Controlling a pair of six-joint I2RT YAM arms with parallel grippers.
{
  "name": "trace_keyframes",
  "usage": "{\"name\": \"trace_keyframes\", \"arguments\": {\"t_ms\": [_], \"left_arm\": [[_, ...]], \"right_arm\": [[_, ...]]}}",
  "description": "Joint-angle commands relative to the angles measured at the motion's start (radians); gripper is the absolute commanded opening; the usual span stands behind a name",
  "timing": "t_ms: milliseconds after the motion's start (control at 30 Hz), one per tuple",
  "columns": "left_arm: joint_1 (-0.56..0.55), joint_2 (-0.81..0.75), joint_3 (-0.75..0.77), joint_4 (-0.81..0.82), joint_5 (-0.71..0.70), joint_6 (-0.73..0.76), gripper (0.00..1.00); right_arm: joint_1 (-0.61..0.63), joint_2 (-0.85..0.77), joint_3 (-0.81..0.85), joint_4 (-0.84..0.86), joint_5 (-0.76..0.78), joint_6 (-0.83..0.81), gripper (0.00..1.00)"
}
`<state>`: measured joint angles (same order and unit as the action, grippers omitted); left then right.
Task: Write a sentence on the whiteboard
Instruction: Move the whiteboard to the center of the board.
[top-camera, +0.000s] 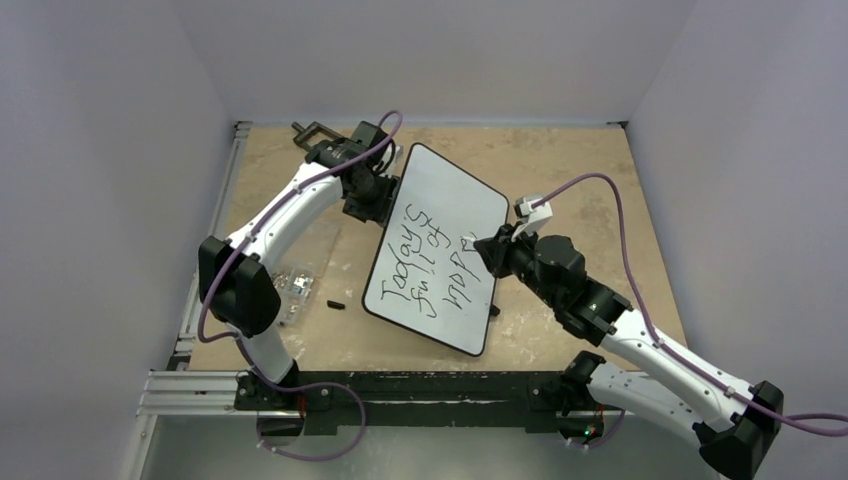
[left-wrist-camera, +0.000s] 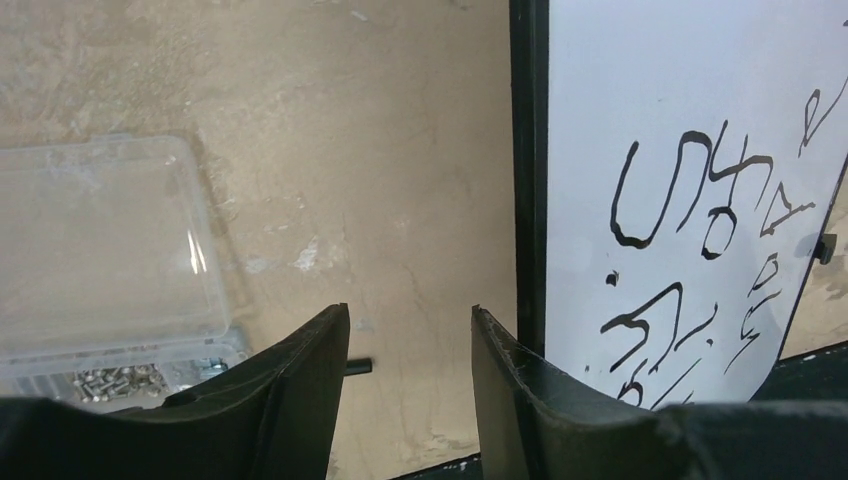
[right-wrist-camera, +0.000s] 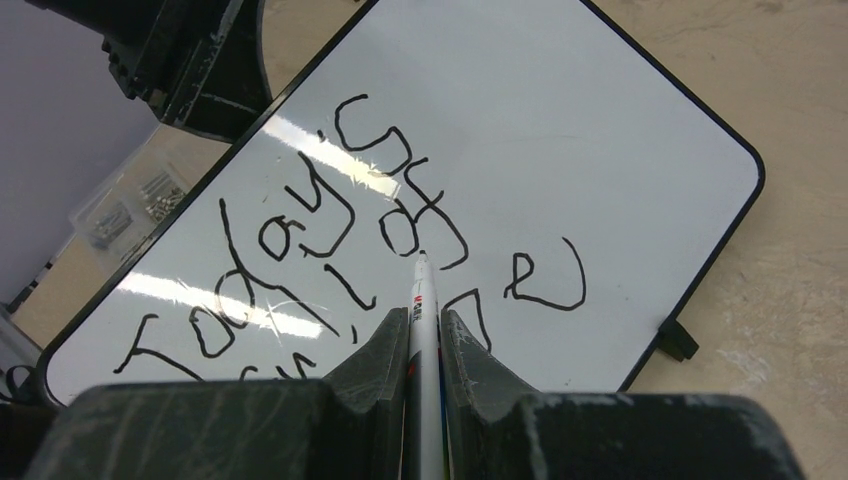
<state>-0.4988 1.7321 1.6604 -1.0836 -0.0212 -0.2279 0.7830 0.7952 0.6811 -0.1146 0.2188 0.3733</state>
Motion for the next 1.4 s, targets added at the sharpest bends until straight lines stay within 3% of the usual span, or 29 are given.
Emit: {"name": "trace_keyframes", "arguments": {"t_ms": [0, 433, 567, 800, 1100, 1367], "left_arm": [[-0.036, 0.043, 0.068, 0.05, 0.088, -0.034, 0.47], [-0.107, 0.204, 0.271, 0.039, 0.152, -0.028, 0.47], [-0.107, 0.155, 0.243, 0.01, 0.083, -0.042, 0.5], [-0.106, -0.133, -0.051, 0.085, -0.103, -0.154, 0.58], [-0.105, -0.415, -0.369, 0.039, -0.307, -0.446, 0.61], [-0.094, -0.652, -0.702, 0.126, -0.317, -0.75, 0.59]], "right_arm": [[-0.006, -0.02, -0.003, 0.008, 0.024, -0.018, 0.0], [-0.012, -0.068, 0.022, -0.046, 0.077, -0.028, 0.0], [-0.012, -0.084, 0.037, -0.067, 0.085, -0.027, 0.0], [-0.012, -0.099, 0.055, -0.067, 0.068, -0.026, 0.0], [-0.011, -0.087, 0.074, -0.062, 0.04, -0.025, 0.0], [-0.011, -0.102, 0.073, -0.067, 0.026, -0.013, 0.0]]}}
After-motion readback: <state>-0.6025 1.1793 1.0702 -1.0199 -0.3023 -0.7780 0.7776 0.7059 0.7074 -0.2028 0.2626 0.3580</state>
